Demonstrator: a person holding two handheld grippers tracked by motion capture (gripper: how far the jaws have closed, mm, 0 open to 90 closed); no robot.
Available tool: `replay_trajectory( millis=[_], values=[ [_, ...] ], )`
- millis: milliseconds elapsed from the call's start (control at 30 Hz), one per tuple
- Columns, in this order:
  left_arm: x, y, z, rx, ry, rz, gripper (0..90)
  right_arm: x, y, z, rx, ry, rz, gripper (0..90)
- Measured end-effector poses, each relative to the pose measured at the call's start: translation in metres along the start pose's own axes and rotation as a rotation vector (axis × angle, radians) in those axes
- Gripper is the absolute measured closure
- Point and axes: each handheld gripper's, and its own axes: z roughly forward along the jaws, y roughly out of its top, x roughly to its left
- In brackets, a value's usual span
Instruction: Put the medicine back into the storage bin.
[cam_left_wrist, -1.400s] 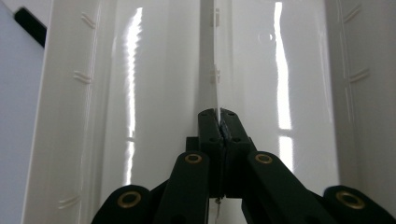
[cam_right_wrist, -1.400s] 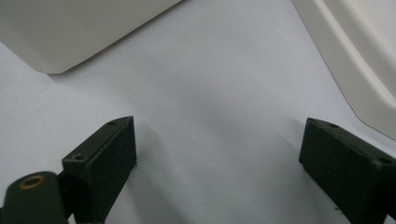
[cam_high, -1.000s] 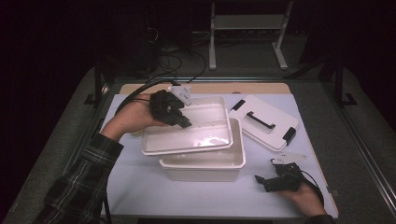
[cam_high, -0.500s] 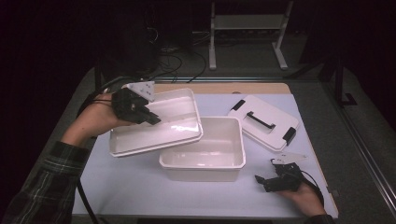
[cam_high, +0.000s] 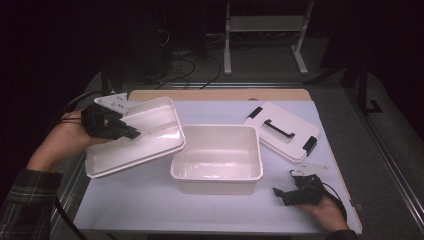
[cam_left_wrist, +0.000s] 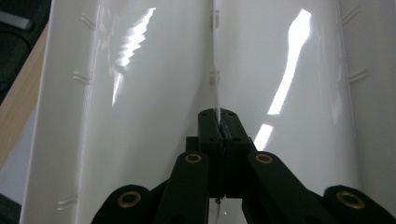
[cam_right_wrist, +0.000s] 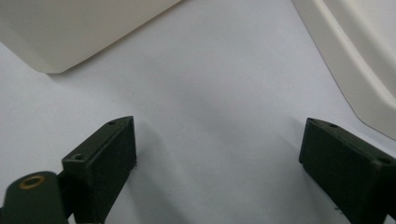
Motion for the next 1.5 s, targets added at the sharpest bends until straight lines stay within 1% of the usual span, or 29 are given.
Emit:
replay_trajectory(
  millis=[133,233,300,400,533,633,667,767,1000,1100,1233,1400,1500],
  values=[
    [-0.001,-0.020,0.002,0.022,0.014,-0.036,88.7,0.000,0.000,0.000,-0.001,0.000,-0.002,10.2],
    [-0.001,-0.036,0.005,0.029,0.026,-0.064,88.7,0.000,0.000,0.000,-0.001,-0.001,-0.002,10.2],
    [-0.001,-0.047,0.008,0.031,0.031,-0.090,88.7,0.000,0.000,0.000,-0.001,0.000,-0.001,10.2],
    [-0.001,-0.064,0.015,0.049,0.041,-0.117,88.7,0.000,0.000,0.000,-0.001,-0.001,-0.002,10.2],
    [-0.004,-0.083,0.028,0.047,0.040,-0.157,88.7,0.000,0.000,0.000,-0.001,-0.001,-0.002,10.2],
    [-0.008,-0.096,0.044,0.056,0.033,-0.179,88.6,0.000,0.000,0.000,-0.001,-0.001,-0.002,10.2],
    [-0.009,-0.099,0.048,0.054,0.034,-0.183,88.7,0.000,0.000,0.000,-0.001,-0.001,-0.002,10.2],
    [-0.014,-0.108,0.063,0.047,0.016,-0.202,88.7,0.000,0.000,0.000,-0.001,-0.001,-0.002,10.2],
    [-0.023,-0.118,0.089,0.063,-0.004,-0.220,88.7,0.000,0.000,0.000,-0.001,-0.001,-0.002,10.2],
    [-0.028,-0.120,0.100,0.070,-0.013,-0.217,88.7,0.000,0.000,0.000,-0.001,-0.001,-0.002,10.2],
    [-0.031,-0.121,0.114,0.074,-0.035,-0.219,88.7,0.000,0.000,0.000,-0.001,-0.001,-0.002,10.2],
    [-0.034,-0.120,0.124,0.081,-0.049,-0.216,88.6,0.000,0.000,0.000,-0.001,-0.001,-0.002,10.2],
    [-0.035,-0.120,0.128,0.095,-0.052,-0.212,88.5,0.000,0.000,0.000,-0.001,-0.001,-0.002,10.2]
  ],
)
